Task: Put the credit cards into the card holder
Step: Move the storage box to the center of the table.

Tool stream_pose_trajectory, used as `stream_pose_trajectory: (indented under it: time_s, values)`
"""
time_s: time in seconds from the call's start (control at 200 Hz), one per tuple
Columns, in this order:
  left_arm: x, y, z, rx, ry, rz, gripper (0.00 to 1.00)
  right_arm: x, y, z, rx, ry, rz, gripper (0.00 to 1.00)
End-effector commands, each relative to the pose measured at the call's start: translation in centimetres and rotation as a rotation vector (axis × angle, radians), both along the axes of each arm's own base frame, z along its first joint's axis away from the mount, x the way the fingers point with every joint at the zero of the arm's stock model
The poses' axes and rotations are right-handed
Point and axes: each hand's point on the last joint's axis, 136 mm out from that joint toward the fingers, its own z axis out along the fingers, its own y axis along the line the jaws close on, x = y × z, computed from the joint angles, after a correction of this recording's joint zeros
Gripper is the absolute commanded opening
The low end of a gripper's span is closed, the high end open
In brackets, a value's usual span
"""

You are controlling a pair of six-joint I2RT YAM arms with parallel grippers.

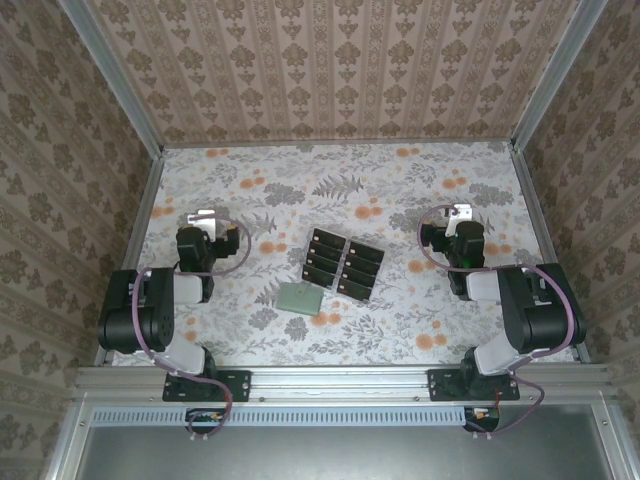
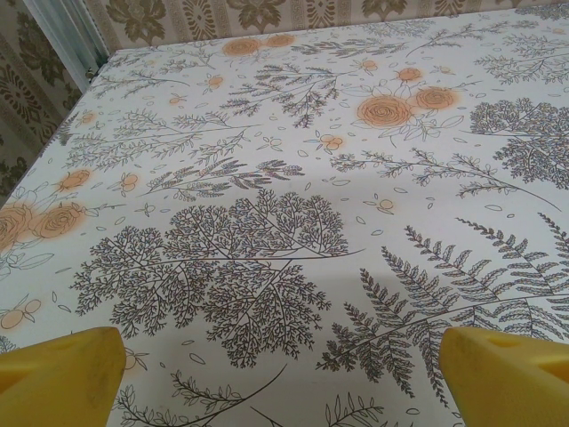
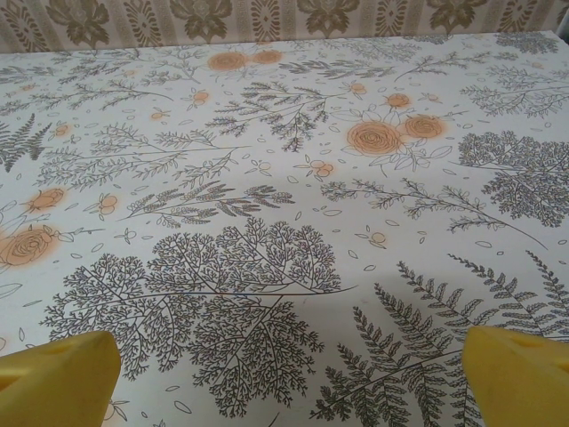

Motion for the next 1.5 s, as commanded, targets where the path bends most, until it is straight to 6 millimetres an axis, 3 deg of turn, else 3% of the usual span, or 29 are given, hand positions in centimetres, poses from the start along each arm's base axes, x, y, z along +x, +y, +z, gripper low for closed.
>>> stream_pose_trajectory:
  time_s: [0.0, 0.48, 0.63, 0.65, 0.735, 0.845, 0.945, 1.065, 1.175, 1.385, 1.495]
  values:
    - [0.6, -0.1, 0.9, 0.001, -0.023, -0.012, 1.0, 0.4, 0.1, 0.9, -0.004, -0.026, 0.015, 1.0]
    - [0.5, -0.1, 1.2, 0.009, -0.032, -0.012, 1.0, 0.4, -0.1, 1.6, 0.02, -0.026, 0.02, 1.0]
    - [0.4, 0.1, 2.5, 0.012, -0.027, 0.01, 1.0, 0.1, -0.6, 3.5, 0.016, -0.002, -0.009, 1.0]
    - [0.5, 0.2, 2.7, 0.012, -0.027, 0.014, 1.0, 0.0, -0.8, 4.7, 0.016, -0.03, -0.018, 1.0]
    - [0.4, 0.5, 3.0, 0.017, -0.026, 0.031, 1.0, -0.7, -1.5, 6.2, 0.026, -0.055, -0.069, 1.0]
    - [0.1, 0.9, 3.9, 0.029, -0.022, 0.069, 1.0, -1.5, -2.4, 8.6, 0.099, -0.076, -0.149, 1.0]
    - [0.2, 1.4, 5.9, 0.041, -0.03, 0.116, 1.0, -2.4, -3.8, 10.1, 0.229, -0.042, -0.287, 1.0]
    - [0.4, 1.0, 9.6, -0.05, -0.068, 0.131, 1.0, -2.2, -0.3, 11.6, 0.311, 0.029, -0.106, 1.0]
    - [0.1, -0.4, 11.3, -0.159, 0.005, 0.129, 1.0, -2.7, 3.2, 11.7, 0.369, 0.106, 0.029, 1.0]
    - [-2.1, -5.7, 11.4, -0.342, 0.151, 0.043, 1.0, -6.7, 10.1, 9.3, 0.247, 0.295, 0.199, 1.0]
    - [-3.9, -9.4, 10.5, -0.421, 0.21, -0.027, 1.0, -9.3, 12.5, 7.5, 0.167, 0.375, 0.242, 1.0]
